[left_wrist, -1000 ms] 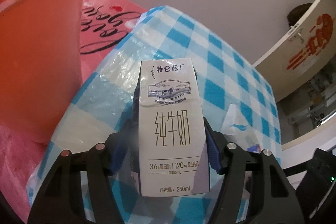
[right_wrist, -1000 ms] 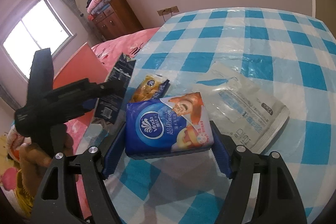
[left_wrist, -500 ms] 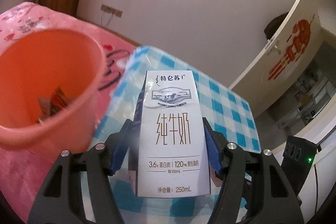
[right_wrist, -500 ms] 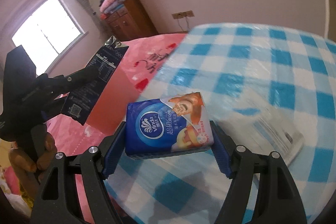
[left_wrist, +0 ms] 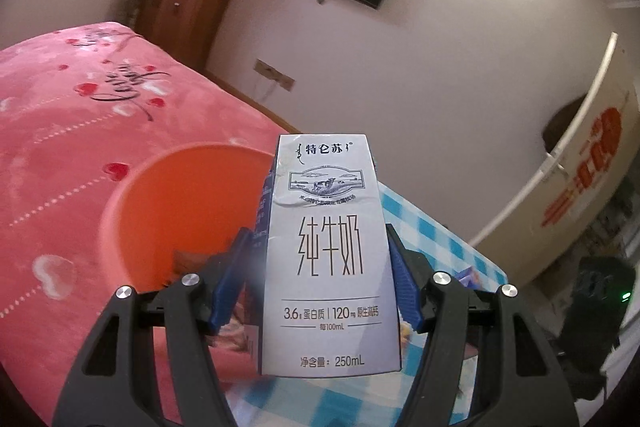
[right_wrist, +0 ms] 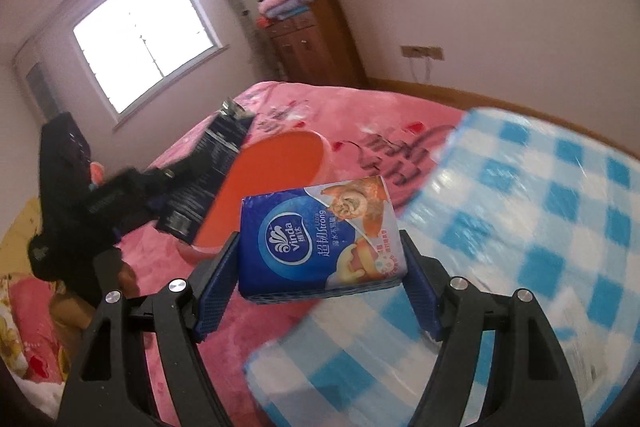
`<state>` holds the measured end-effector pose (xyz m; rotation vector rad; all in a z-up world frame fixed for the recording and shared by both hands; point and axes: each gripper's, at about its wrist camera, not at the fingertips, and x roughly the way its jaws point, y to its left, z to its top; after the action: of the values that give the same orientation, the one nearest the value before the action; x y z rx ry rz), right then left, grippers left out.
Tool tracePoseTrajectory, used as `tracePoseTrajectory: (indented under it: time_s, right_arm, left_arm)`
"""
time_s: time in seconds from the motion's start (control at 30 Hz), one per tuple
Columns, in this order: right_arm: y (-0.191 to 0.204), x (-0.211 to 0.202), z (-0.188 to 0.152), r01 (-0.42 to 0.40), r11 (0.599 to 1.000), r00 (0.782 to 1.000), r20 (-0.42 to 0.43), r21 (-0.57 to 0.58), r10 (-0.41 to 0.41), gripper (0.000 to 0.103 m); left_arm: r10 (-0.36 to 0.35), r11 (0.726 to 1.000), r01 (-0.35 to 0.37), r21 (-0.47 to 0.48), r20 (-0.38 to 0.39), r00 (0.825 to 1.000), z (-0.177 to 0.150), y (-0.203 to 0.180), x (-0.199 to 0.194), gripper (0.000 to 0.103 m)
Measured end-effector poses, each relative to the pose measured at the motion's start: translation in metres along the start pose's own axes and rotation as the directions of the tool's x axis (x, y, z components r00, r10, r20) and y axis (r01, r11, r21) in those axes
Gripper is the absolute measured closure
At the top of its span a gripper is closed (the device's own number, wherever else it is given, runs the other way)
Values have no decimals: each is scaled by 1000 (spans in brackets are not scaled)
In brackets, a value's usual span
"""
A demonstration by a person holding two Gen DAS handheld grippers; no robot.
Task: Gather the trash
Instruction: 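Carry the milk carton and tissue pack over the bucket and open both tools, then move both tools back over the yellow snack packet and wipes pack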
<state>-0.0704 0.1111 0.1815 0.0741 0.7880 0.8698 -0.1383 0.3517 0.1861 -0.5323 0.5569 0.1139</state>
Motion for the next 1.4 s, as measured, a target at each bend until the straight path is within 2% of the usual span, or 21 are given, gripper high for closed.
tracePoseTrajectory:
  time_s: [0.3, 0.37, 0.4, 0.43, 0.47, 0.63, 0.73, 0.87, 1.07, 1.2, 1.4]
  right_arm:
    - [54, 48, 35, -19, 989, 1000, -1, -146, 19, 28]
    - [62, 64, 38, -19, 982, 1000, -25, -186, 15, 24]
    - [65, 71, 37, -4, 980, 1000, -28, -200, -2, 16]
    - [64, 75, 36, 20, 978, 999, -22, -205, -25, 12]
    - [63, 77, 34, 28, 979, 999, -18, -204, -32, 12]
    - [43, 68, 28, 27, 993, 1000, 11, -117, -26, 12]
    - [27, 55, 23, 49, 997, 998, 37, -68, -47, 12]
    - [7, 38, 12, 86, 996, 994, 65, -25, -84, 12]
    - [-14, 16, -16, 141, 990, 986, 91, 7, -141, 12]
    - [-28, 2, -34, 171, 985, 979, 106, 33, -173, 11]
    - [-51, -23, -60, 210, 974, 965, 144, 83, -220, 7]
  left_arm:
    - [60, 996, -62, -63, -26, 998, 2, 38, 13, 38]
    - [76, 994, -78, -70, -35, 996, 1, 43, 16, 38]
    - [84, 994, -87, -72, -40, 996, 1, 46, 17, 37]
    - [95, 993, -98, -72, -44, 995, 0, 48, 17, 32]
    - [120, 990, -123, -69, -45, 992, -2, 49, 17, 30]
    - [148, 988, -149, -32, -26, 989, -6, 48, 11, 16]
    - [159, 987, -159, -20, -18, 987, -7, 46, 10, 15]
    - [150, 988, -150, -20, -3, 989, -12, 42, 7, 15]
    - [99, 995, -102, 20, 89, 991, -17, 29, -5, 14]
    - [60, 998, -64, 21, 131, 990, -23, 19, -10, 9]
    - [0, 995, -16, 102, 158, 987, -37, -10, -11, 7]
